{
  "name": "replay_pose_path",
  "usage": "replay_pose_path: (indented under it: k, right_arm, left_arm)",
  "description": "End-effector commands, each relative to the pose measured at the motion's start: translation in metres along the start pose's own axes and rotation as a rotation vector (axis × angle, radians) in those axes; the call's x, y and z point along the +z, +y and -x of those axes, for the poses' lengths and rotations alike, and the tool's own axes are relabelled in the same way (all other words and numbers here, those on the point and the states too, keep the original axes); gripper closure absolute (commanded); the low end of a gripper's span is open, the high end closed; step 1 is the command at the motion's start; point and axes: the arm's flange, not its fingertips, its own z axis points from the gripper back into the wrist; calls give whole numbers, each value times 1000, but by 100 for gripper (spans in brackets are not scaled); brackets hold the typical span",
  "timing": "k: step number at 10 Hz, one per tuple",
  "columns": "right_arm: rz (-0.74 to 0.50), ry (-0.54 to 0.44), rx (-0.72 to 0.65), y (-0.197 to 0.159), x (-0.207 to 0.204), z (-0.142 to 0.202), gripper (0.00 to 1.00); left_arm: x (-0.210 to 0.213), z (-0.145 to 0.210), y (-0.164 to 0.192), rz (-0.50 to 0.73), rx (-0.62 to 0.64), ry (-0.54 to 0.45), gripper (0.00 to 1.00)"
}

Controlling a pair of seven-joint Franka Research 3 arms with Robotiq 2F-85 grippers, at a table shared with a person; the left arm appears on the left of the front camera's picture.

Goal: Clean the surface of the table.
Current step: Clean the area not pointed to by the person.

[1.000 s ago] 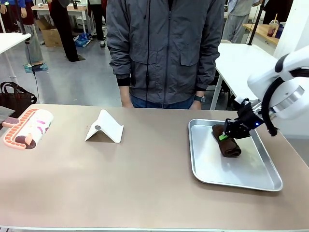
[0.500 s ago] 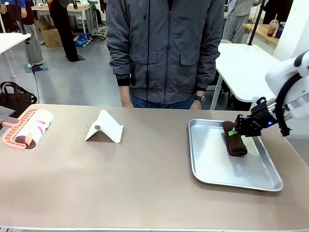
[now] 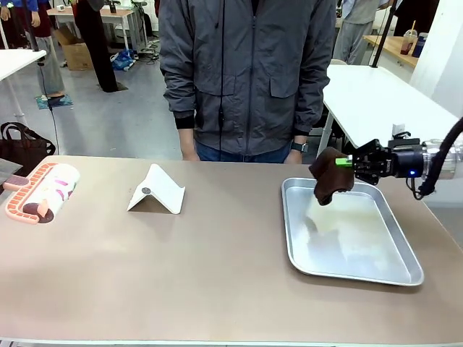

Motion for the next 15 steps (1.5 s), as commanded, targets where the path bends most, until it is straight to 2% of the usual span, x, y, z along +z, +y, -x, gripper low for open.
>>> replay_pose_path:
  k: [1, 3, 4, 6, 7, 8, 15]
  right_arm:
    - [-196, 50, -164, -12, 11, 2, 89]
    - [-307, 82, -248, -3, 23, 9, 89]
    - [-311, 103, -231, 4, 32, 16, 89]
    - [-211, 260, -94, 24, 45, 42, 89]
    - [-183, 260, 6, 34, 48, 55, 89]
    - [-260, 196, -171, 6, 35, 27, 89]
    - [-260, 196, -171, 6, 35, 27, 89]
  left_arm:
    - [-2, 0, -1, 16, -10, -10, 78]
    - [-2, 0, -1, 16, -10, -10, 78]
    - [-2, 0, -1, 16, -10, -10, 78]
    - [-2, 0, -1, 16, -10, -10, 78]
    - [-2, 0, -1, 16, -10, -10, 78]
    - [-2, 0, -1, 16, -10, -10, 78]
    - [-2, 0, -1, 16, -10, -10, 78]
